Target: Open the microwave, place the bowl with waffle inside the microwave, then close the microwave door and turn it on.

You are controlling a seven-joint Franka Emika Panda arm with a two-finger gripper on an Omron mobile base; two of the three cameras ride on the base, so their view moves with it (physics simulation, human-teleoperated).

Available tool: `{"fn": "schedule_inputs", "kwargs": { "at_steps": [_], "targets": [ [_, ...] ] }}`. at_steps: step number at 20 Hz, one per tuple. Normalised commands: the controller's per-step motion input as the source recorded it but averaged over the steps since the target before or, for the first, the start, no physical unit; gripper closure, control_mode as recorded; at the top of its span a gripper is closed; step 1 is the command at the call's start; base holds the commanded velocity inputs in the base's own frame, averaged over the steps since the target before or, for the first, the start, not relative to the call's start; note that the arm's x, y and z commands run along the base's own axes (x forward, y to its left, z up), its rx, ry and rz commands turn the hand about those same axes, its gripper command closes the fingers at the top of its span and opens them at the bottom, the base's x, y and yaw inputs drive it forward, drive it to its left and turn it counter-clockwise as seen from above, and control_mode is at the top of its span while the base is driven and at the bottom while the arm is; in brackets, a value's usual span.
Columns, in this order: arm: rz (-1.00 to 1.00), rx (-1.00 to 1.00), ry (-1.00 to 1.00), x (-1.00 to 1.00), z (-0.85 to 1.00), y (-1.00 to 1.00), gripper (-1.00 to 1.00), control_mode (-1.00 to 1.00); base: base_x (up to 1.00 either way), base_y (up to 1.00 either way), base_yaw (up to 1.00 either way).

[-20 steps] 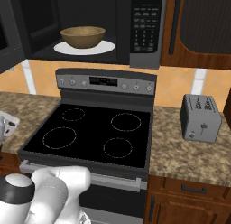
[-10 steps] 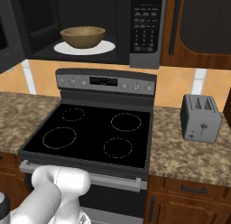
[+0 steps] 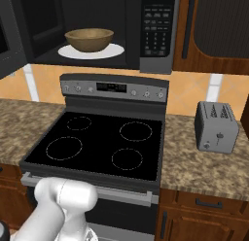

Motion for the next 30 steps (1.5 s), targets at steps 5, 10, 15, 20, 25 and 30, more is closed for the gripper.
{"fn": "schedule_inputs", "kwargs": {
  "at_steps": [5, 10, 15, 20, 25, 30],
  "targets": [
    [0.0, 0.42, 0.0, -0.25, 0.98, -0.77, -1.0, -1.0, 0.0, 0.0, 0.0],
    [-0.03, 0.51, 0.0, -0.53, 0.83, -1.0, -1.0, -1.0, 0.0, 0.0, 0.0],
    [-0.07, 0.51, 0.01, -0.33, 0.89, -1.0, -1.0, -1.0, 0.0, 0.0, 0.0],
    [-0.11, 0.46, 0.06, 0.0, 0.99, -1.0, -1.0, -1.0, 0.0, 0.0, 0.0],
    [-0.16, 0.41, 0.14, 0.18, 0.72, -1.0, -1.0, -1.0, 0.0, 0.0, 0.0],
    [-0.15, 0.33, 0.25, 0.64, 0.18, -1.0, -1.0, -1.0, 0.0, 0.0, 0.0]
  ]
}}
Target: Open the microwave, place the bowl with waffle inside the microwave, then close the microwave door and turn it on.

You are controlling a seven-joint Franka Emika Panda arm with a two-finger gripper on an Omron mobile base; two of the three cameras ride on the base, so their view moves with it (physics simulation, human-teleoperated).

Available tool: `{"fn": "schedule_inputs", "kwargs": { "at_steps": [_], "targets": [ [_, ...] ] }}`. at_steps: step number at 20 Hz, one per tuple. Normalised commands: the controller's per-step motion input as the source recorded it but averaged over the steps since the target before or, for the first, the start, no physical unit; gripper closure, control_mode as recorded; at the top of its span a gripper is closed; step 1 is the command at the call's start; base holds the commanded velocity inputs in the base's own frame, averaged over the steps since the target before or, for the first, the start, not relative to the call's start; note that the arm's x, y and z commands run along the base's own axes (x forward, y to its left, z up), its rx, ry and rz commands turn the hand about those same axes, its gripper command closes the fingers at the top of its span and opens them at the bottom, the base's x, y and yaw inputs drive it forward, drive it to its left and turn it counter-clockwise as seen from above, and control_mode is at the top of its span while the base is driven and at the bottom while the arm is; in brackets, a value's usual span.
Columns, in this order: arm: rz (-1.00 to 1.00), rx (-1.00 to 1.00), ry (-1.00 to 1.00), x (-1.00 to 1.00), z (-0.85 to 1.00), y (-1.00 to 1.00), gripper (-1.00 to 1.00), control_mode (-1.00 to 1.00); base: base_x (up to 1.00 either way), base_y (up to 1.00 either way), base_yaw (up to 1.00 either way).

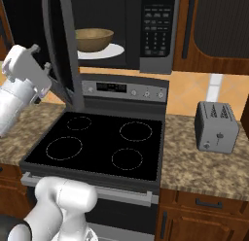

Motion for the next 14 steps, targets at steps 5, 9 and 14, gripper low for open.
{"fn": "schedule_inputs", "kwargs": {
  "at_steps": [5, 9, 14],
  "targets": [
    [-0.05, 0.26, 0.4, 1.0, 0.0, -1.0, -1.0, -1.0, 0.0, 0.0, 0.0],
    [-0.03, 0.12, 0.46, 1.0, 0.0, -0.55, -1.0, -1.0, 0.0, 0.0, 0.0],
    [-0.02, 0.04, 0.43, 0.82, 0.0, -0.14, -1.0, -1.0, 0.0, 0.0, 0.0]
  ]
}}
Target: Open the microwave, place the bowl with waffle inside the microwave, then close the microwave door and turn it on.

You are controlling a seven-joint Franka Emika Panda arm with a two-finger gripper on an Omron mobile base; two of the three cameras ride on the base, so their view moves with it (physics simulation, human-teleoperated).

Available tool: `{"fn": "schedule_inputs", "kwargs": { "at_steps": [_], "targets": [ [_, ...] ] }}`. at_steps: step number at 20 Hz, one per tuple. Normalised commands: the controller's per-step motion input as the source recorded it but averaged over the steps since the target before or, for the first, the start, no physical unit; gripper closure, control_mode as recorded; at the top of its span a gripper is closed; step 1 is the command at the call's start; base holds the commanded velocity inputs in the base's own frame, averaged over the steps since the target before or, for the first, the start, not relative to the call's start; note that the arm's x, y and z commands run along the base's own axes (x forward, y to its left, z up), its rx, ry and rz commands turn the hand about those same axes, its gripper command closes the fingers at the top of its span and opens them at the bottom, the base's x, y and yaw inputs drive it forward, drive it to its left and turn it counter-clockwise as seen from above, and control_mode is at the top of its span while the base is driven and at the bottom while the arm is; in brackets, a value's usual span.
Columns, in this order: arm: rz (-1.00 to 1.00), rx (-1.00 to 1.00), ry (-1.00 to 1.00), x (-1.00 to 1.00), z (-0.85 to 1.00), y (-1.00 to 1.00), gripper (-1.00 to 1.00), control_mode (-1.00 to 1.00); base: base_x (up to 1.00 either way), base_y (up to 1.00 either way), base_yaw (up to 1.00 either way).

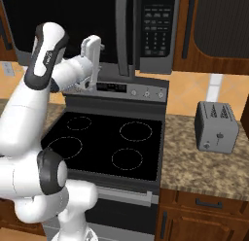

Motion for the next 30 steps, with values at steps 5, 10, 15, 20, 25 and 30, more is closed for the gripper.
{"fn": "schedule_inputs", "kwargs": {
  "at_steps": [5, 10, 15, 20, 25, 30],
  "targets": [
    [-0.03, 0.0, 0.43, 0.86, 0.0, -0.03, -1.0, -1.0, 0.0, 0.0, 0.0],
    [-0.05, 0.0, 0.4, 0.85, 0.0, 0.0, -1.0, -1.0, 0.0, 0.0, 0.0],
    [-0.01, 0.0, 0.22, -0.15, 0.05, 0.0, -1.0, -1.0, 0.0, 0.0, 0.0],
    [0.05, 0.0, 0.03, -1.0, 0.28, -0.03, -1.0, -1.0, 0.0, 0.0, 0.0],
    [0.2, -0.01, 0.0, -1.0, 0.15, -0.1, -1.0, -1.0, 0.0, 0.0, 0.0],
    [0.19, 0.0, 0.0, -0.95, 0.29, -0.81, -1.0, -1.0, 0.0, 0.0, 0.0]
  ]
}}
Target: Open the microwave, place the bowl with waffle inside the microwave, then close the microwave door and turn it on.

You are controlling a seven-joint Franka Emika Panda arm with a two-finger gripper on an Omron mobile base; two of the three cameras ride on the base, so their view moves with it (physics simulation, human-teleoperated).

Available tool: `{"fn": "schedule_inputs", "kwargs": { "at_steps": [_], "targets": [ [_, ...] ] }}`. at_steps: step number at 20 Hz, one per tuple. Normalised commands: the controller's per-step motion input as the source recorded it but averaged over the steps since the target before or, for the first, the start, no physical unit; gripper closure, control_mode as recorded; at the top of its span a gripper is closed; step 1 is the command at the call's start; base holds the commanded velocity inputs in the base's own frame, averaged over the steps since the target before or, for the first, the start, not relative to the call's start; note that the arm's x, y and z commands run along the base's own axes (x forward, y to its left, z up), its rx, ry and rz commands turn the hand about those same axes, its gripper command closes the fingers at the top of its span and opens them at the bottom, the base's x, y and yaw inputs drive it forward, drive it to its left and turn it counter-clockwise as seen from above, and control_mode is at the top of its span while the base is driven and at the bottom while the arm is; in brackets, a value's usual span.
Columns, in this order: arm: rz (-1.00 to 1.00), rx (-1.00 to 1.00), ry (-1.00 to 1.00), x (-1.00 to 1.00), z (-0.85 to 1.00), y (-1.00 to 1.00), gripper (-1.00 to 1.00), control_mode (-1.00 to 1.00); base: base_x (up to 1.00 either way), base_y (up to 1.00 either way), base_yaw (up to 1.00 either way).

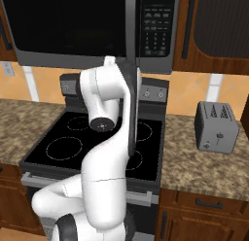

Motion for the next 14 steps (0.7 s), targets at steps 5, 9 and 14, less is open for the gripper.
{"fn": "schedule_inputs", "kwargs": {
  "at_steps": [5, 9, 14],
  "targets": [
    [0.02, 0.0, 0.1, -0.38, 0.79, -0.93, -1.0, -1.0, 0.0, 0.0, 0.0],
    [0.0, 0.07, 0.16, -0.02, 0.95, -0.55, -1.0, -1.0, 0.0, 0.0, 0.0],
    [0.0, 0.0, 0.21, 0.05, 0.35, -0.04, 1.0, -1.0, 0.0, 0.0, 0.0]
  ]
}}
